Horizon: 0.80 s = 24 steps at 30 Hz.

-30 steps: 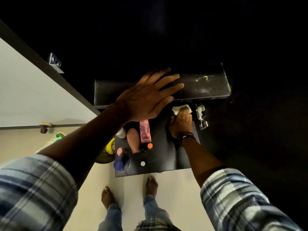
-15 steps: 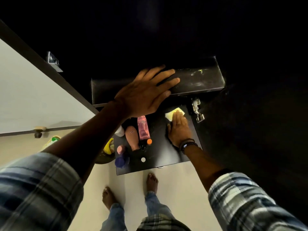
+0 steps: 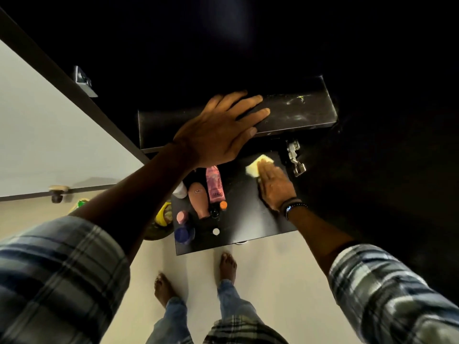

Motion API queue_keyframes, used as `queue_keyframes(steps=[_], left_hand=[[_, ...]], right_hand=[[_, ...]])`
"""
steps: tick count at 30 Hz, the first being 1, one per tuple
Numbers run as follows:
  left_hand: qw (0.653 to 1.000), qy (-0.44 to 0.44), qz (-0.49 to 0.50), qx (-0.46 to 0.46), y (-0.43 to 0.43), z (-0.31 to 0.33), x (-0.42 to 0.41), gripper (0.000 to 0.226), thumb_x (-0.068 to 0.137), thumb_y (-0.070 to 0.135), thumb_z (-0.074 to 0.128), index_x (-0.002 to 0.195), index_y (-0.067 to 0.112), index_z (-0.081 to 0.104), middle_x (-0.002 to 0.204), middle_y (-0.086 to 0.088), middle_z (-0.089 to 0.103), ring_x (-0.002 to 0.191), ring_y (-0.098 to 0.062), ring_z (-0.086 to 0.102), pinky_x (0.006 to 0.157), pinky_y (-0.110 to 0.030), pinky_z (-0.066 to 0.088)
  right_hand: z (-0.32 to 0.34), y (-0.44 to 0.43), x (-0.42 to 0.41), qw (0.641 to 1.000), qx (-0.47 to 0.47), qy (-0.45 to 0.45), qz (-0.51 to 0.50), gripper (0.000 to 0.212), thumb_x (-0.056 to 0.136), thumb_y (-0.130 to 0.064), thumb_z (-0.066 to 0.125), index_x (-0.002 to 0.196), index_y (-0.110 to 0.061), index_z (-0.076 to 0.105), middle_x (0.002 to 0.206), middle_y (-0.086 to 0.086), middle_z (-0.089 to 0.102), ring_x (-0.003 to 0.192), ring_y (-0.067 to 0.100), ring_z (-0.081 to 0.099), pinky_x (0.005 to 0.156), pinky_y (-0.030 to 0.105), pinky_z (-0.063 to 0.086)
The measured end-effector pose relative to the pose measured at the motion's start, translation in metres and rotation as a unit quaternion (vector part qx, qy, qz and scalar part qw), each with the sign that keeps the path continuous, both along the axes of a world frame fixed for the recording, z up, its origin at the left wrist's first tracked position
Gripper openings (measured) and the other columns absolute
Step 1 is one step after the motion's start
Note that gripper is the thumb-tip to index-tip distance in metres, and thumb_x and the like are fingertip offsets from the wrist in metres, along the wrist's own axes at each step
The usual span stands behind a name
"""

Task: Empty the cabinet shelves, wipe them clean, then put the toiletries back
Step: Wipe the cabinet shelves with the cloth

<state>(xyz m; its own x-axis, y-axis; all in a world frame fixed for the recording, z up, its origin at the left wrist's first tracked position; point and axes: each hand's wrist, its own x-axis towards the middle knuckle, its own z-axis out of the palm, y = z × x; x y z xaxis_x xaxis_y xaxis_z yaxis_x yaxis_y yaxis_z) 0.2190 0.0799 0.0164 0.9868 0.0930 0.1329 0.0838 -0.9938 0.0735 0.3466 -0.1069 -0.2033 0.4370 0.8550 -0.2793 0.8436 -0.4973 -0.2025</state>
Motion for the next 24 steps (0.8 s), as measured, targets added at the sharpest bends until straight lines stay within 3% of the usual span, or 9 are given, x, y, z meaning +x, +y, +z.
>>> queue_keyframes(steps=[3,5,8,11,15,18,21,24], left_hand=[[1.000,-0.006,0.001,0.009,0.000,-0.001,0.000,0.047,0.099,0.036,0.028,0.144,0.023,0.033,0.152,-0.004,0.030,0.138,-0.027,0.027,0.108,-0.046,0.026],[1.000,-0.007,-0.002,0.003,-0.001,-0.001,0.000,0.047,0.099,0.036,0.027,0.144,0.022,0.033,0.152,-0.004,0.031,0.138,-0.028,0.028,0.108,-0.046,0.026],[1.000,-0.008,0.000,-0.004,0.000,0.000,0.000,0.047,0.099,0.036,0.027,0.144,0.022,0.033,0.152,-0.003,0.030,0.139,-0.027,0.026,0.108,-0.046,0.025],[1.000,-0.011,0.000,-0.010,0.000,-0.002,0.000,0.047,0.099,0.036,0.027,0.144,0.023,0.034,0.152,-0.003,0.031,0.138,-0.028,0.027,0.107,-0.046,0.026],[1.000,-0.011,0.005,-0.009,0.000,-0.003,0.001,0.047,0.099,0.038,0.024,0.143,0.024,0.034,0.152,-0.003,0.031,0.138,-0.028,0.029,0.105,-0.046,0.029],[1.000,-0.018,0.007,-0.009,-0.001,-0.003,0.001,0.047,0.099,0.037,0.025,0.143,0.024,0.034,0.152,-0.003,0.032,0.137,-0.028,0.030,0.106,-0.045,0.028],[1.000,-0.014,0.006,-0.009,0.000,-0.002,0.000,0.047,0.099,0.037,0.025,0.144,0.024,0.034,0.152,-0.002,0.030,0.138,-0.027,0.029,0.107,-0.044,0.027],[1.000,-0.005,0.007,-0.006,0.000,-0.002,0.001,0.047,0.099,0.037,0.025,0.144,0.025,0.032,0.153,-0.001,0.029,0.139,-0.025,0.027,0.108,-0.044,0.026]], right_hand=[[0.008,0.029,0.023,0.995,-0.011,0.002,-0.103,0.056,0.099,-0.028,0.029,0.146,0.003,0.029,0.152,0.025,0.027,0.142,0.037,0.027,0.117,0.041,0.023],[0.012,0.044,0.014,0.997,-0.035,0.006,-0.072,0.057,0.098,-0.024,0.035,0.149,-0.004,0.022,0.157,0.019,0.018,0.146,0.034,0.016,0.119,0.041,0.015],[0.018,0.038,-0.014,0.999,-0.024,0.010,0.047,0.060,0.088,-0.025,0.035,0.146,-0.008,0.035,0.153,0.015,0.031,0.141,0.037,0.028,0.114,0.047,0.026],[0.019,-0.015,-0.050,0.996,-0.016,-0.001,0.093,0.058,0.085,-0.028,0.033,0.136,-0.007,0.052,0.140,0.013,0.051,0.131,0.034,0.048,0.110,0.048,0.037],[0.023,-0.073,-0.074,0.983,-0.046,-0.044,0.172,0.056,0.088,-0.026,0.033,0.140,-0.006,0.045,0.145,0.013,0.046,0.134,0.031,0.044,0.111,0.044,0.023],[0.023,-0.044,-0.058,0.987,-0.072,-0.058,0.132,0.058,0.083,-0.026,0.040,0.139,-0.010,0.048,0.145,0.009,0.047,0.135,0.031,0.042,0.115,0.043,0.014],[0.022,0.015,-0.037,0.993,-0.076,-0.020,0.086,0.068,0.083,-0.019,0.053,0.148,-0.015,0.032,0.155,0.005,0.029,0.145,0.032,0.021,0.119,0.042,0.005],[0.021,0.053,-0.035,0.991,-0.098,-0.027,0.086,0.065,0.092,-0.027,0.036,0.152,-0.019,0.013,0.161,0.002,0.010,0.149,0.029,0.002,0.119,0.044,0.001]])
